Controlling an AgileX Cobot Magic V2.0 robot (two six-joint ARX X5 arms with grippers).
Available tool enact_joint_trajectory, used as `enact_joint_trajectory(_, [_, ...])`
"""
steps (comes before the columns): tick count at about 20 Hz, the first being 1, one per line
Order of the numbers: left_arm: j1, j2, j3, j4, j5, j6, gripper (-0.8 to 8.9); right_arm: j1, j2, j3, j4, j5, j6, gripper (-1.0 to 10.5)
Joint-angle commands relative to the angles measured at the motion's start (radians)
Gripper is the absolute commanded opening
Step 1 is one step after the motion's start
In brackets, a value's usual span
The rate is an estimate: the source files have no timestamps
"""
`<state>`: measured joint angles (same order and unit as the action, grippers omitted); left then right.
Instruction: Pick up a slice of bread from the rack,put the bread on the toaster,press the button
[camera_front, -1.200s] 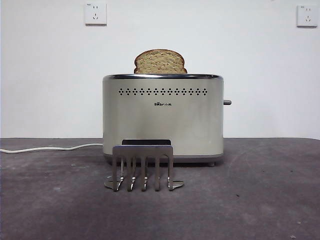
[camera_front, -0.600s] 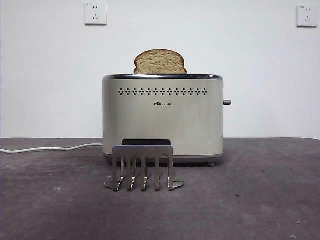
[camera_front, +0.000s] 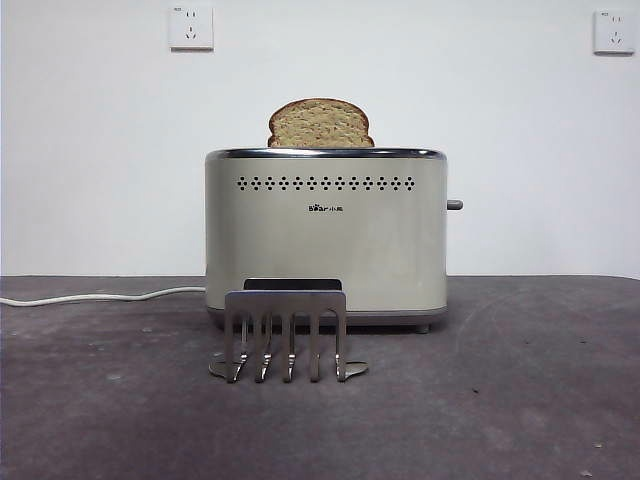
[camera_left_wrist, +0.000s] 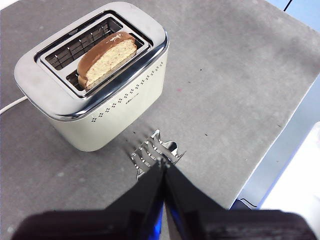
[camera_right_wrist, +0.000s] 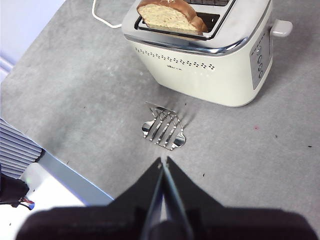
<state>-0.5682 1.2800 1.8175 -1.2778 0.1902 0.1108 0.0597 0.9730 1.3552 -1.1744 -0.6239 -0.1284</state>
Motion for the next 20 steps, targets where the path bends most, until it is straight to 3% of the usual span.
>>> enact_joint_trajectory(1, [-0.006,-0.001,-0.01,0.011,0.0,-0.003,-0.03,0.0,0.0,-0.004,0.003,0.002,-0.011,0.0])
enact_joint_trajectory(4, [0.002,-0.008,-0.01,0.05,-0.034,0.0,-0.03,0.0,0.0,-0.004,0.003,0.002,-0.011,0.0])
enact_joint_trajectory(6, [0.047,-0.036,-0.011,0.1,-0.04,0.078,-0.03,0.0,0.0,-0.004,0.003,0.002,-0.011,0.0])
enact_joint_trajectory(10, [0.199,-0.177,-0.089,0.401,-0.002,0.101,-0.03,0.0,0.0,-0.004,0.003,0.002,-0.011,0.0])
enact_joint_trajectory(16, [0.448,-0.552,-0.603,0.898,-0.007,0.124,-0.03,0.0,0.001,-0.004,0.003,0.002,-0.011,0.0])
enact_joint_trajectory(20, [0.57,-0.779,-0.951,1.077,-0.008,0.152,-0.03,0.0,0.002,-0.004,0.003,0.002,-0.011,0.0])
